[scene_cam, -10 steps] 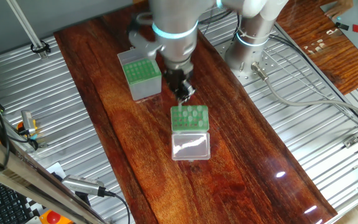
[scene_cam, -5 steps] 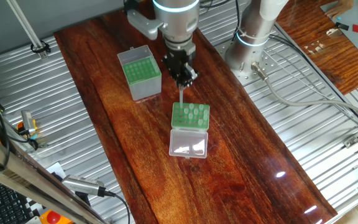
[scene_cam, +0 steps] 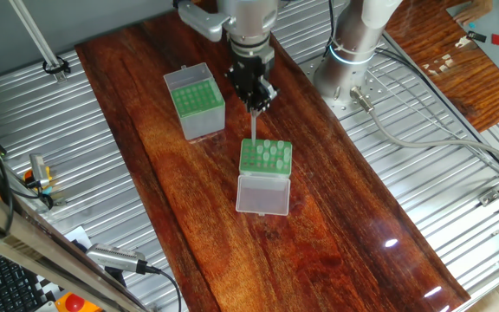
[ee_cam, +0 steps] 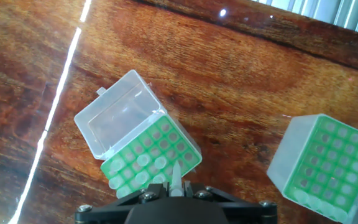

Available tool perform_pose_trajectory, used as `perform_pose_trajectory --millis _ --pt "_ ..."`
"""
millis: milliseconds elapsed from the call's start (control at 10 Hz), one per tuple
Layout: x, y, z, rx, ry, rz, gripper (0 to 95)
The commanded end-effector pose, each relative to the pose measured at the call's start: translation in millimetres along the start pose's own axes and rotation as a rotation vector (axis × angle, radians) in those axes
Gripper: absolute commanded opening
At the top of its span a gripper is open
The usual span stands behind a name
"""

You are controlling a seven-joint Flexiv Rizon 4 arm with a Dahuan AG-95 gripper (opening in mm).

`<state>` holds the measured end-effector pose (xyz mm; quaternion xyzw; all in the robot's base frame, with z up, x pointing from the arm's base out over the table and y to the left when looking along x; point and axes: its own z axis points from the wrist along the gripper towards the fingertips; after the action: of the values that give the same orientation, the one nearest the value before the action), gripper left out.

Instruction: Transfer all large pipette tips from one holder to another

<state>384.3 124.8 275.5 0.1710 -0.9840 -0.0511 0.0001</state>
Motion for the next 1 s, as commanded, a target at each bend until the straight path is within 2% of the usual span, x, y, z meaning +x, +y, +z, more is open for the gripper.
perform_pose_trajectory --millis 100,400,600,700,900,1000 --pt "0.1 1.8 -13.2 -0.007 -0.002 -0.017 0.0" --pt "-0.4 6.5 -27.8 -0.003 0.0 -0.031 0.0" --pt "-1.1 7.6 -28.5 0.006 -0.001 -0.057 0.0" --pt "-1.1 7.6 -28.5 0.01 -0.001 -0.039 0.0" --pt "-1.1 7.6 -28.5 0.03 0.016 -0.049 0.0" --pt "1.1 -3.5 -28.6 0.03 0.016 -0.093 0.0"
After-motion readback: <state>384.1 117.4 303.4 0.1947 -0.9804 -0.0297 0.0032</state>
